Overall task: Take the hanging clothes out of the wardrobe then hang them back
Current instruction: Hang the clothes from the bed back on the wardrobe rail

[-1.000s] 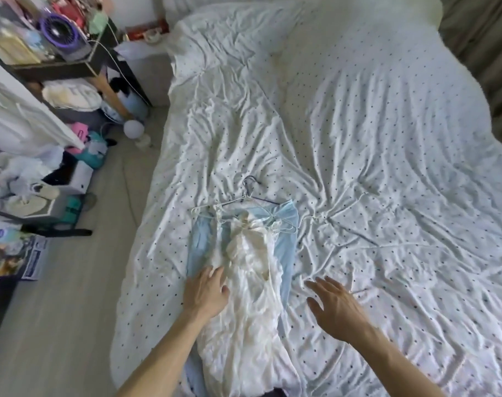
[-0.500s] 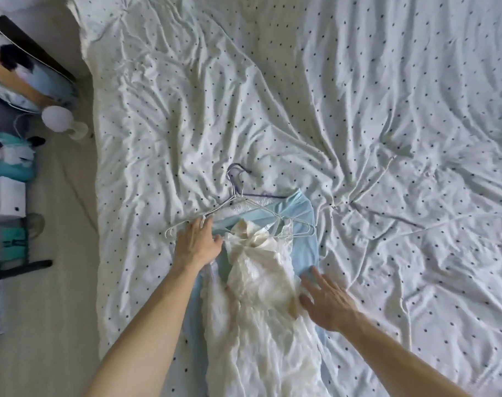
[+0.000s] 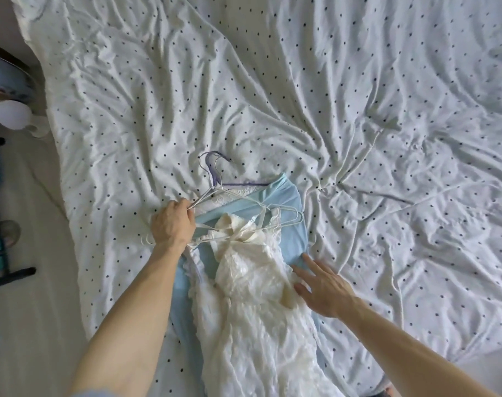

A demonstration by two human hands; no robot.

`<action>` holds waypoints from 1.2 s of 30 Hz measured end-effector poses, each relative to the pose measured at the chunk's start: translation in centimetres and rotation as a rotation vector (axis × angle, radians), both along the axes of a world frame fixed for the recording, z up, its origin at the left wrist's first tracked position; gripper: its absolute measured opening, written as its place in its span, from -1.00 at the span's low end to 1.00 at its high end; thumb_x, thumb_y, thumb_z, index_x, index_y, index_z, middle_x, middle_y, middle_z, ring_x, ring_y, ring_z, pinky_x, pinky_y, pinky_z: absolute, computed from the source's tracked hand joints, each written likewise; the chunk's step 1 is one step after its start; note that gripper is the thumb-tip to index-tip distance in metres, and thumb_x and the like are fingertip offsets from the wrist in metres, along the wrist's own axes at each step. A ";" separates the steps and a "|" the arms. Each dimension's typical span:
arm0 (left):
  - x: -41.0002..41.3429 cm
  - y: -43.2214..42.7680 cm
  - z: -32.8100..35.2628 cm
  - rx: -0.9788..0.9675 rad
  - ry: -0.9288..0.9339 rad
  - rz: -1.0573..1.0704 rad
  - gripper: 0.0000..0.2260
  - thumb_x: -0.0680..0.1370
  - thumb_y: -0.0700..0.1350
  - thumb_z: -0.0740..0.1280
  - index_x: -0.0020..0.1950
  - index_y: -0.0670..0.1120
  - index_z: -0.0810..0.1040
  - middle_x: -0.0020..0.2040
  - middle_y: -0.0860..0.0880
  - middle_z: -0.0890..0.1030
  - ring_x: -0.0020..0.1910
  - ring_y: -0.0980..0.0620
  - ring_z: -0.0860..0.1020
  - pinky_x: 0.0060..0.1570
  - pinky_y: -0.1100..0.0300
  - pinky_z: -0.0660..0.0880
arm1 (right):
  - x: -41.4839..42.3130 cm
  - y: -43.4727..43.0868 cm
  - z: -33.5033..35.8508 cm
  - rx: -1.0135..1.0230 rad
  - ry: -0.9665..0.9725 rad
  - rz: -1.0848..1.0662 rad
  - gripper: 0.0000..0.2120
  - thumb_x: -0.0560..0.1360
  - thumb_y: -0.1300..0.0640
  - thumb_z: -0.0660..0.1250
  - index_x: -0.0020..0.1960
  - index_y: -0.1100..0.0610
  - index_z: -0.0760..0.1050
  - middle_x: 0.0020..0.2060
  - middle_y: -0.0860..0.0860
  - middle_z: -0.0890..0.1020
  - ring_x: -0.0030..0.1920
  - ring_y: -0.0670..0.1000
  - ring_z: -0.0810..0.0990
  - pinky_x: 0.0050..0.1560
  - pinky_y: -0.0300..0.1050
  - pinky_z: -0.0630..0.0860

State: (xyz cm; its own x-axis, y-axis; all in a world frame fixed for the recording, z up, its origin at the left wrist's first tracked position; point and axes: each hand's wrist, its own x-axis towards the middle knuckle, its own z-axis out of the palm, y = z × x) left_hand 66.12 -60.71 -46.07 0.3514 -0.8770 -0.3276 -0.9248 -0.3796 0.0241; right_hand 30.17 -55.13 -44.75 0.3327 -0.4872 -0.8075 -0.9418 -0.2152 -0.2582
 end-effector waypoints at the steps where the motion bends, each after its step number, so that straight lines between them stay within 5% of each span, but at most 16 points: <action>1: 0.0 0.3 0.4 -0.013 -0.019 -0.013 -0.84 0.63 -0.06 0.27 0.11 -0.09 0.58 -0.10 -0.14 0.65 -0.15 -0.19 0.63 -0.18 0.05 0.43 | 0.0 0.0 0.4 0.005 0.003 0.000 -0.51 0.66 -0.22 -0.04 0.57 -0.27 0.01 0.61 -0.11 -0.15 0.60 0.01 -0.04 0.57 -0.04 0.05; 6: -0.5 1.6 4.2 -0.093 -0.043 0.055 -0.82 0.62 -0.04 0.30 0.06 -0.03 0.68 -0.14 -0.13 0.70 -0.20 -0.19 0.64 -0.20 0.08 0.46 | -1.1 0.6 2.5 0.008 -0.017 -0.020 -0.50 0.66 -0.22 -0.02 0.58 -0.21 0.07 0.61 -0.08 -0.07 0.60 0.02 0.01 0.54 0.01 0.14; 12: -4.7 3.2 11.4 -0.151 0.385 0.303 -0.92 0.53 0.02 0.35 -0.06 0.05 0.61 -0.09 0.08 0.68 -0.07 -0.04 0.63 -0.16 0.16 0.50 | -5.3 2.6 6.0 -0.059 -0.126 -0.110 -0.48 0.65 -0.24 0.00 0.58 -0.18 0.09 0.61 -0.11 -0.03 0.56 0.04 0.18 0.47 0.05 0.29; 18: -14.6 5.3 21.4 -0.334 0.705 0.386 -0.83 0.37 0.11 0.31 -0.23 0.05 0.60 -0.36 0.19 0.59 -0.27 0.12 0.55 -0.31 0.22 0.33 | -11.0 5.0 13.6 -0.187 -0.330 -0.350 -0.45 0.60 -0.29 0.06 0.56 -0.19 0.16 0.57 -0.09 0.18 0.42 0.03 0.43 0.41 0.02 0.36; 23: -27.9 4.0 30.2 -0.350 0.688 0.114 -0.84 0.50 0.16 0.37 -0.13 0.11 0.63 -0.17 0.22 0.66 -0.16 0.19 0.59 -0.21 0.24 0.46 | -18.9 6.7 22.8 -0.311 -0.663 -0.738 -0.28 0.45 -0.51 0.10 0.48 -0.14 0.28 0.39 -0.10 0.49 0.26 -0.18 0.53 0.26 -0.10 0.51; 27: -40.6 2.6 36.8 -0.367 0.687 -0.106 -0.88 0.55 0.11 0.39 -0.06 0.11 0.66 -0.08 0.17 0.70 -0.08 0.10 0.64 -0.07 0.14 0.58 | -29.0 9.1 30.7 -0.499 -0.852 -1.007 -0.52 0.48 -0.24 0.25 0.37 -0.16 0.37 0.24 -0.13 0.59 0.10 -0.31 0.59 0.00 -0.42 0.51; 33: -61.6 2.9 49.8 -0.490 0.721 -0.424 -0.82 0.54 0.18 0.38 0.02 0.13 0.68 -0.16 0.25 0.69 -0.14 0.18 0.62 -0.15 0.23 0.52 | -46.0 13.4 40.7 -0.783 -0.936 -1.230 -0.69 0.49 -0.20 0.27 0.22 -0.20 0.46 0.11 -0.13 0.66 0.03 -0.13 0.68 0.09 -0.02 0.62; 36: -71.6 4.5 55.4 -0.486 0.876 -0.527 -0.88 0.53 0.14 0.40 -0.13 0.15 0.67 -0.26 0.28 0.67 -0.25 0.23 0.63 -0.12 0.22 0.53 | -53.0 15.7 45.6 -0.963 -0.969 -1.297 -0.74 0.53 -0.11 0.27 0.19 -0.10 0.52 0.07 -0.09 0.68 -0.04 -0.08 0.70 0.04 -0.04 0.60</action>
